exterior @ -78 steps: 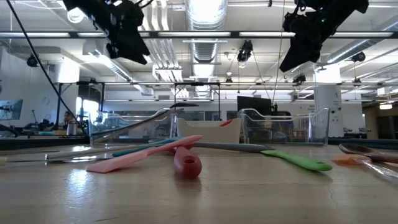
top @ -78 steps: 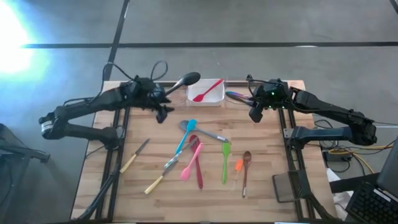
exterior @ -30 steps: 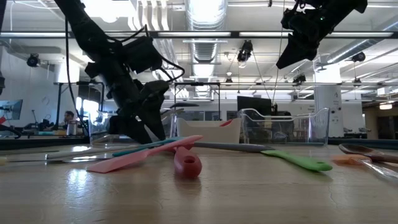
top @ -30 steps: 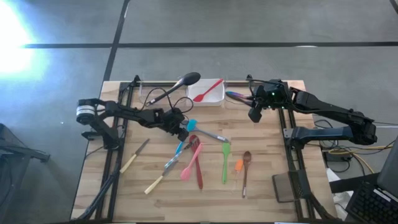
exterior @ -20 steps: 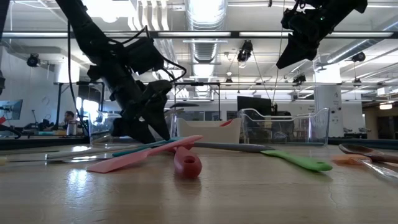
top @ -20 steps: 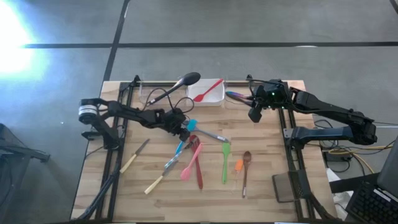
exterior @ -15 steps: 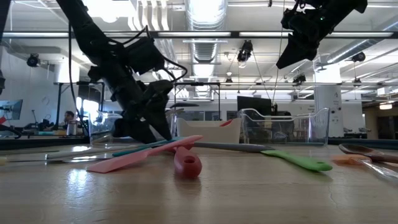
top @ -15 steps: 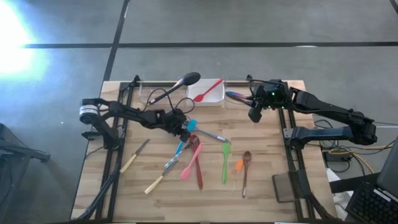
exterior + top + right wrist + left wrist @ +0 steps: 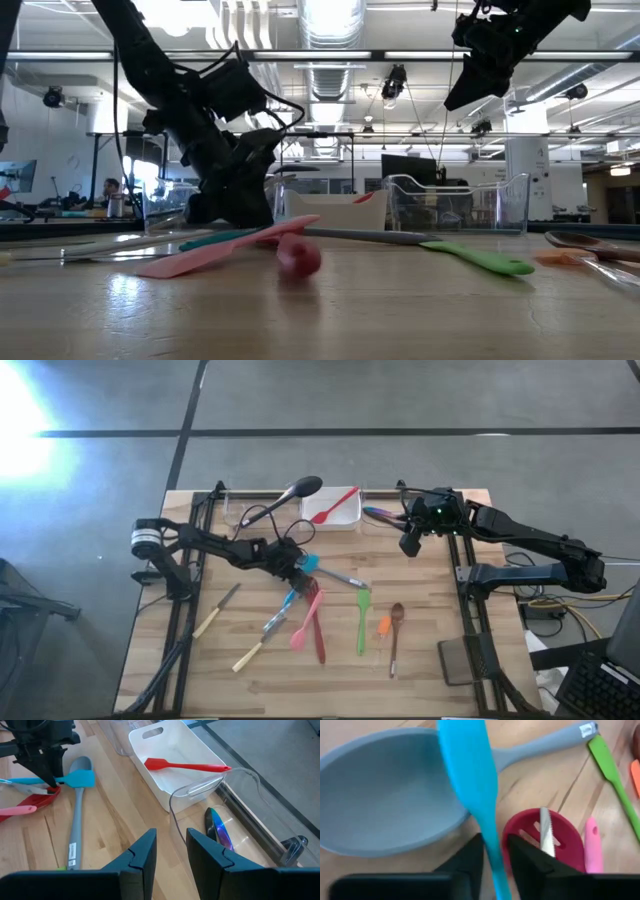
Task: Pick & Place Kitchen Items
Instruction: Put the blue spatula into the white bin
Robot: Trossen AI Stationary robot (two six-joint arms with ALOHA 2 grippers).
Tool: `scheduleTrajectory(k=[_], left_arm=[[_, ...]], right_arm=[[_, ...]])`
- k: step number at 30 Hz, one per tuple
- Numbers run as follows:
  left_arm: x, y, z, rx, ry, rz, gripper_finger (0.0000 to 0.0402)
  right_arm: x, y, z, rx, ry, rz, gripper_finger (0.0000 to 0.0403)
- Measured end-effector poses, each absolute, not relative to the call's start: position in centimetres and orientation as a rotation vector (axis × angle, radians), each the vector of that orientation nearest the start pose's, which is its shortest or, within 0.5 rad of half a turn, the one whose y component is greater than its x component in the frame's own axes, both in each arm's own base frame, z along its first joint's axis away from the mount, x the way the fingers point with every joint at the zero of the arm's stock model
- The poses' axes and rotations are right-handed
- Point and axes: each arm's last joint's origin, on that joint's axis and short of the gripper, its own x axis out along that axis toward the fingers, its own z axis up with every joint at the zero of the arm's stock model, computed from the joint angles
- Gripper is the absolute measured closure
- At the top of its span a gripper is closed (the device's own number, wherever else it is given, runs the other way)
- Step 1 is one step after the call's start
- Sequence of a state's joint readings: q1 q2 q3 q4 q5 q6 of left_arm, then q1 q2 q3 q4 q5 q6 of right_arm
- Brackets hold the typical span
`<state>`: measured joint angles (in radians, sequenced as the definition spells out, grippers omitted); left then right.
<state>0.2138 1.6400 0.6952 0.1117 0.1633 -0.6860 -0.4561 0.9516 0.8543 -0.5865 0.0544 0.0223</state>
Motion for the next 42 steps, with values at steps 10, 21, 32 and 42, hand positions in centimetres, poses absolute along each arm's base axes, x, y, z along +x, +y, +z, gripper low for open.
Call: scheduleTrajectory(k=[10,21,32,42], left_arm=[[28.8,5.8,13.9,-0.777,0.758,0.318,0.0374],[27.7,5.5,18.9,-0.702,0.589,0.228,0.038],[25.1,4.7,26.2,-0.155,0.262,0.133,0.038],[25.0,2.9,27.5,0.837,0.194,0.001,0.038]], right_arm=[[17.1,-8.6,29.3,0.16,0.672,-0.498,0.0305],[17.1,-8.6,29.3,0.163,0.672,-0.499,0.0305],[17.1,-8.5,29.3,0.223,0.655,-0.512,0.0305],[17.9,-8.2,30.1,0.439,0.52,-0.36,0.0305]])
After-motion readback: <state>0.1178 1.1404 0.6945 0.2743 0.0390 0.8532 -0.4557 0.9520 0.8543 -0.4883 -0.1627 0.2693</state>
